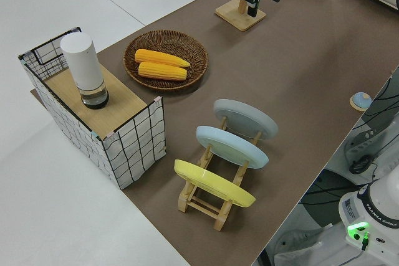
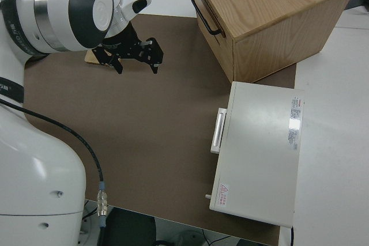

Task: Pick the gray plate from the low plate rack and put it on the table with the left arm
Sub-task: 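Move the left gripper down to the top gray plate in the rack, then grasp the rim of the top gray plate with the left gripper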

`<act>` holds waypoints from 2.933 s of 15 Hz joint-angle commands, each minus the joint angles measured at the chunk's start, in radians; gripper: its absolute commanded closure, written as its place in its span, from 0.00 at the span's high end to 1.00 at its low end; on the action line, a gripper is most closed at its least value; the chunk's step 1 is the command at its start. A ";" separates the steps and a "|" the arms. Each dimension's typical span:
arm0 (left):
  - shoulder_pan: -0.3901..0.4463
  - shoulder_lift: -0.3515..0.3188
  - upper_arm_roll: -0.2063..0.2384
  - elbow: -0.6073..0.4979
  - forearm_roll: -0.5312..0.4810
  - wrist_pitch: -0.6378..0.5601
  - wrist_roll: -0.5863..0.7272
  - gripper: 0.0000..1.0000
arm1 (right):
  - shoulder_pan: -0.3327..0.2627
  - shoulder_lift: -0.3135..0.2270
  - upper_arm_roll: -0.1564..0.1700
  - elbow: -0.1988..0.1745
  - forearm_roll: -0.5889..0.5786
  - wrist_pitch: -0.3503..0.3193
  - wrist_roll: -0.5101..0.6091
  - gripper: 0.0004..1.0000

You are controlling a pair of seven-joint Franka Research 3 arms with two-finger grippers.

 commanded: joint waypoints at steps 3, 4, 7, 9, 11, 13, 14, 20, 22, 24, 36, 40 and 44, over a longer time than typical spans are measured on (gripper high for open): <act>0.010 0.007 -0.003 0.020 -0.004 -0.016 -0.001 0.99 | -0.025 -0.002 0.022 0.008 -0.006 -0.012 0.012 0.98; 0.010 0.007 -0.002 0.020 -0.004 -0.016 0.000 0.99 | -0.025 -0.002 0.022 0.008 -0.006 -0.012 0.012 0.98; 0.012 0.004 -0.002 0.020 -0.004 -0.022 -0.006 0.99 | -0.025 -0.002 0.020 0.006 -0.006 -0.012 0.012 0.98; 0.010 0.001 0.006 0.017 0.007 -0.041 -0.007 0.99 | -0.025 -0.002 0.022 0.008 -0.006 -0.012 0.012 0.98; 0.010 -0.011 0.006 0.007 0.029 -0.060 -0.015 1.00 | -0.025 -0.004 0.022 0.008 -0.006 -0.013 0.012 0.98; 0.010 -0.043 0.006 -0.031 0.039 -0.062 -0.018 0.99 | -0.025 -0.002 0.022 0.008 -0.006 -0.012 0.012 0.98; 0.012 -0.060 0.013 -0.055 0.039 -0.061 -0.018 0.99 | -0.025 -0.002 0.022 0.008 -0.006 -0.012 0.012 0.98; 0.047 -0.160 0.033 -0.222 0.059 0.011 -0.030 0.99 | -0.025 -0.002 0.022 0.008 -0.006 -0.012 0.012 0.98; 0.052 -0.198 0.032 -0.290 0.095 0.062 -0.052 0.99 | -0.025 -0.002 0.022 0.008 -0.006 -0.012 0.012 0.98; 0.070 -0.212 0.033 -0.328 0.105 0.093 -0.055 0.99 | -0.025 -0.002 0.022 0.008 -0.006 -0.012 0.012 0.98; 0.139 -0.255 0.032 -0.565 0.237 0.350 -0.101 0.99 | -0.025 -0.002 0.022 0.006 -0.006 -0.012 0.012 0.98; 0.159 -0.257 0.032 -0.621 0.260 0.419 -0.101 0.99 | -0.025 -0.002 0.022 0.008 -0.006 -0.013 0.012 0.98; 0.162 -0.261 0.033 -0.671 0.300 0.478 -0.101 0.99 | -0.025 -0.002 0.022 0.008 -0.006 -0.013 0.012 0.98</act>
